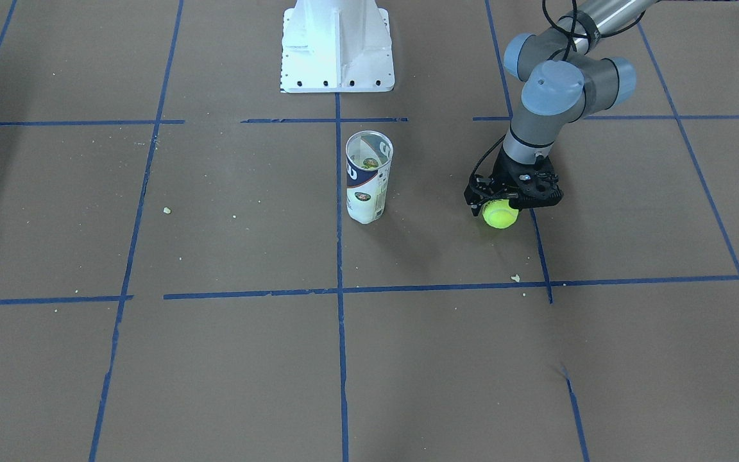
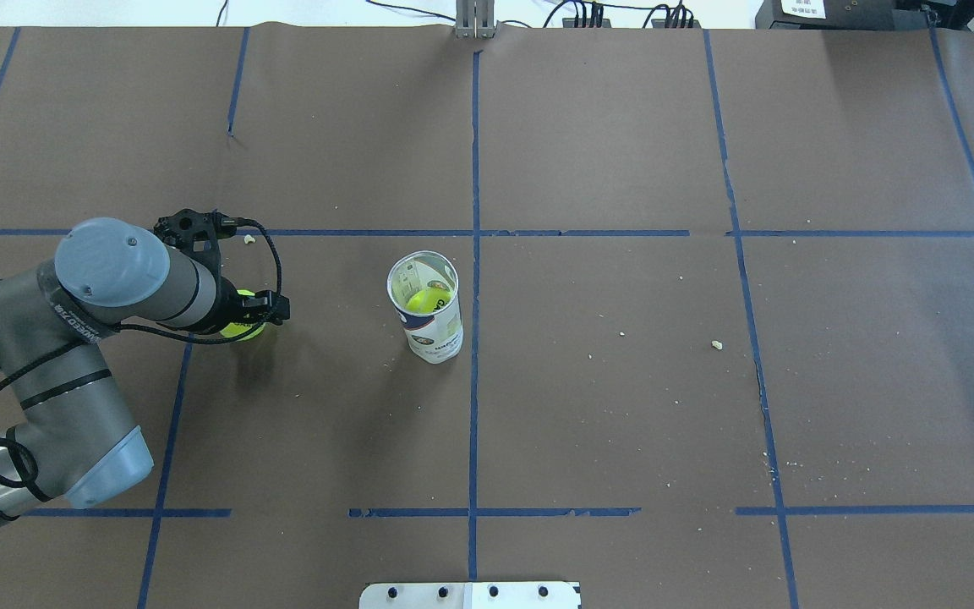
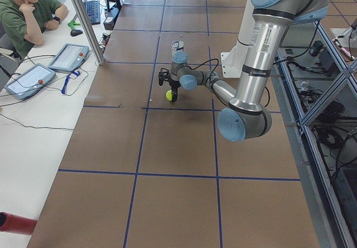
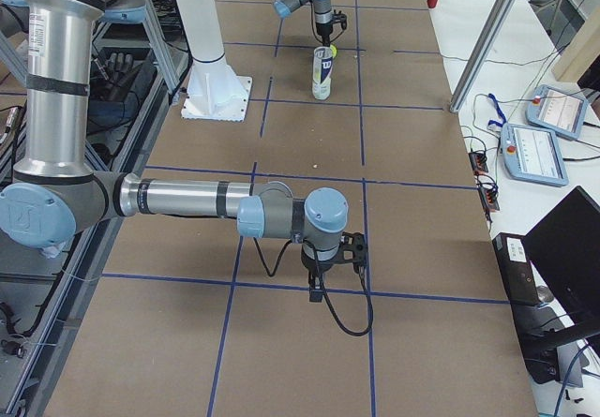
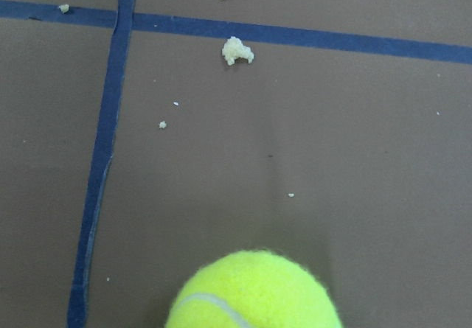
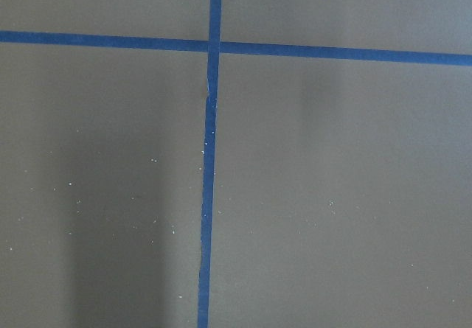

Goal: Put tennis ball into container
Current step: 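Close the left gripper around the tennis ball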

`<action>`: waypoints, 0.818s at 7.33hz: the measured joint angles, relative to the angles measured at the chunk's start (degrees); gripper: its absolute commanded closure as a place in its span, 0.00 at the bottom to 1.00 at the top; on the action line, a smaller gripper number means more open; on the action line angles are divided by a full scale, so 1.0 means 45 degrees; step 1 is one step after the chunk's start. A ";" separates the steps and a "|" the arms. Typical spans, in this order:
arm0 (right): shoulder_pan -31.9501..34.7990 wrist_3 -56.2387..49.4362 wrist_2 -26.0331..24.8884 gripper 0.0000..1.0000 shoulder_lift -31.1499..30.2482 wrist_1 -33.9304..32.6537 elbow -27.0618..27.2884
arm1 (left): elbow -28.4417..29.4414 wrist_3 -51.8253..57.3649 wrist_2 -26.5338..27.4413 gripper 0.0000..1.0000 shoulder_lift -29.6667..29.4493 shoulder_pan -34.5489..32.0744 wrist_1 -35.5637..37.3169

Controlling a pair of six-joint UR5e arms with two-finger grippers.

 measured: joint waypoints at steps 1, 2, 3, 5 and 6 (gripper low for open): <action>0.0000 0.0000 0.0000 0.00 -0.0008 0.0000 0.0000 | 0.0027 0.0025 0.0000 0.55 -0.0008 0.0000 0.0000; 0.0000 0.0000 0.0000 0.00 -0.0010 0.0000 0.0000 | 0.0033 0.0063 0.0000 0.79 -0.0009 0.0000 0.0004; 0.0000 0.0000 0.0000 0.00 -0.0008 0.0000 0.0000 | -0.0020 0.0102 -0.0008 0.84 0.0021 -0.0014 0.0012; 0.0000 0.0000 0.0000 0.00 -0.0011 0.0000 0.0000 | -0.0466 0.0221 -0.0044 0.84 0.0119 -0.0189 0.0206; 0.0000 0.0000 0.0000 0.00 -0.0005 0.0000 0.0000 | -0.0967 0.0385 -0.0067 0.84 0.0108 -0.0376 0.0751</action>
